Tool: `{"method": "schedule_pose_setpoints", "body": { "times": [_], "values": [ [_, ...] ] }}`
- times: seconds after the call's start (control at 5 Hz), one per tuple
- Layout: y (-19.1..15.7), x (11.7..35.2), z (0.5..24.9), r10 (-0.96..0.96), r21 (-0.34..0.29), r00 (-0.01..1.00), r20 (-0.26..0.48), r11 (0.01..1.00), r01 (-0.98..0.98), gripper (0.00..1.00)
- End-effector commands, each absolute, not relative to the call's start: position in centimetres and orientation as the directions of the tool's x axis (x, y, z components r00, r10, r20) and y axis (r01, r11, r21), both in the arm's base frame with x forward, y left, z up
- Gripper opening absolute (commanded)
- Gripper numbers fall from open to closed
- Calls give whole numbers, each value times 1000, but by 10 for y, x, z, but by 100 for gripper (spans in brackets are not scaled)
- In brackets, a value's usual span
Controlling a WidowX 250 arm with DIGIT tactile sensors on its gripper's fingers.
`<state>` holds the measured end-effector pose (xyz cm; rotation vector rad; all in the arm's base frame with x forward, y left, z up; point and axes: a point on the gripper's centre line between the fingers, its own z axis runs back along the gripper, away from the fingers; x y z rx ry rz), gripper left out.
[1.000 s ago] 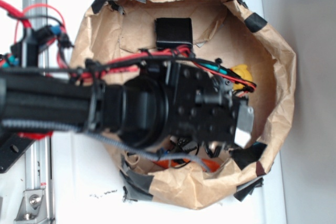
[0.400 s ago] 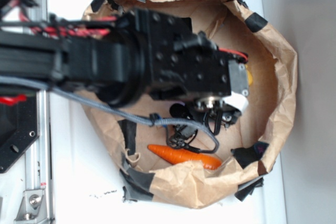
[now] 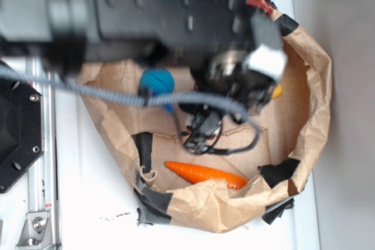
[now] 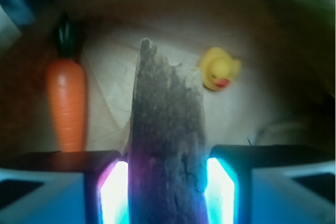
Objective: Grab the wood chip.
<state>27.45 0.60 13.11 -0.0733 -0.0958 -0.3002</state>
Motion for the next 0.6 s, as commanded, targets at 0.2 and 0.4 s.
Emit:
{"method": "schedule_pose_setpoints", "body": {
  "times": [0.2,0.4],
  "values": [
    [-12,259,168,-163,-35,987,-12,986,162,0],
    [-11,259,162,-154,-14,988,-2,988,154,0]
  ]
}}
